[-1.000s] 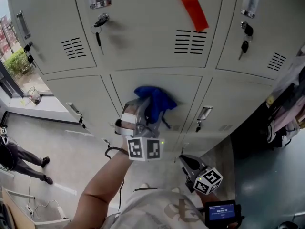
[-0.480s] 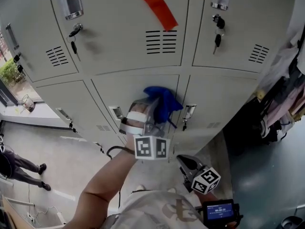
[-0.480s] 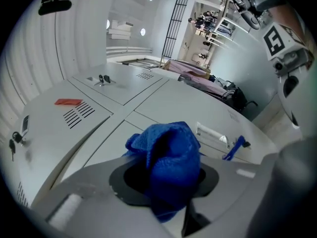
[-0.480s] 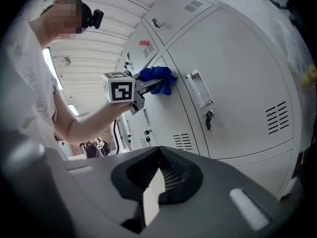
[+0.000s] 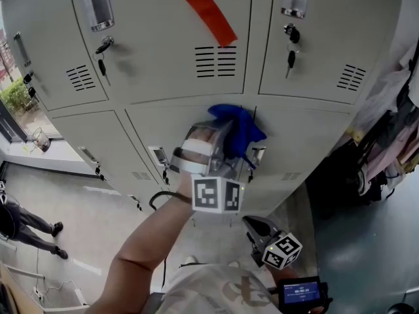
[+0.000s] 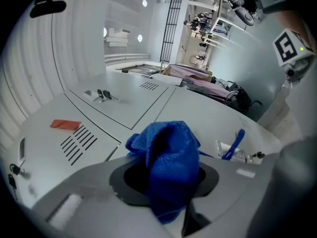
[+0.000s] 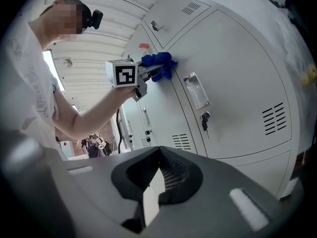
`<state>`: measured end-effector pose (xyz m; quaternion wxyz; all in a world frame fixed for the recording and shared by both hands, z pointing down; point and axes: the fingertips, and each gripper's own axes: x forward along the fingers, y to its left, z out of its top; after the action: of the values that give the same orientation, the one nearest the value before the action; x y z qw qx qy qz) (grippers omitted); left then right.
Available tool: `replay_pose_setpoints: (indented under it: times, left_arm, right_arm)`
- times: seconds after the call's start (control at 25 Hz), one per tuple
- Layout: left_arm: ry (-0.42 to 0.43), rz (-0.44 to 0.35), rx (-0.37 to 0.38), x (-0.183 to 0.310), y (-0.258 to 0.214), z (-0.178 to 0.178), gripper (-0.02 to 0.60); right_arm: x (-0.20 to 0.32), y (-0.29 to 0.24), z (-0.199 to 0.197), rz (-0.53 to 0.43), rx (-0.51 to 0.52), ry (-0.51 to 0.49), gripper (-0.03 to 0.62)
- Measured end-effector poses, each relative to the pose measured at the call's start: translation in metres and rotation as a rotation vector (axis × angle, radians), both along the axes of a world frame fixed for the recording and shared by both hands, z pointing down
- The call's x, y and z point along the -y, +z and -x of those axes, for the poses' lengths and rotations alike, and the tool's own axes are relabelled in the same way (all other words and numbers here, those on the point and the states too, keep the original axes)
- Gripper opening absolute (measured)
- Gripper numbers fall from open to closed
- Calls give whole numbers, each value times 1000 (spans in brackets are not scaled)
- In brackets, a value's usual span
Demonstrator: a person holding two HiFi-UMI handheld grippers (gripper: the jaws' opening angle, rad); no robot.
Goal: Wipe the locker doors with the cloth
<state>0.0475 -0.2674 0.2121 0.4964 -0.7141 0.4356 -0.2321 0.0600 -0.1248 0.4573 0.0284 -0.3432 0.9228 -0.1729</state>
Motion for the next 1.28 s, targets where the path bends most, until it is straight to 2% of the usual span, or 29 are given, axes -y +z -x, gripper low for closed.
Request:
replay_pose_setpoints:
  times: [0.24,0.52,0.68,0.88,1.08,1.16,1.28]
  left_arm:
    - [-2,-1,-11,-3,-7,4,141]
    - [-45,-72,-1,5,-33,54,141]
    - [-78,-29,-25,4,-20,80,141]
    - [-66,-30,-40,5,-3,103,142]
    - [-87,-55,-33,1,-22,134,143]
    - [-117,-40,-37,-2,-29,148,143]
    - [-128,1,-83,-2,-28,163,141]
  right_arm:
    - [-4,1,10,9,0,-23,3]
    - [25,-17,36,-66,0,-82,3]
    - [15,-14,55,-55,-17,-107,3]
    - [14,7,69,-35,-28,-93,3]
    - [18,0,80,-42,-19,-104,3]
    - [15,-4,81,-40,-17,-115,3]
    - [15,-3,79,-27,-12,-118,3]
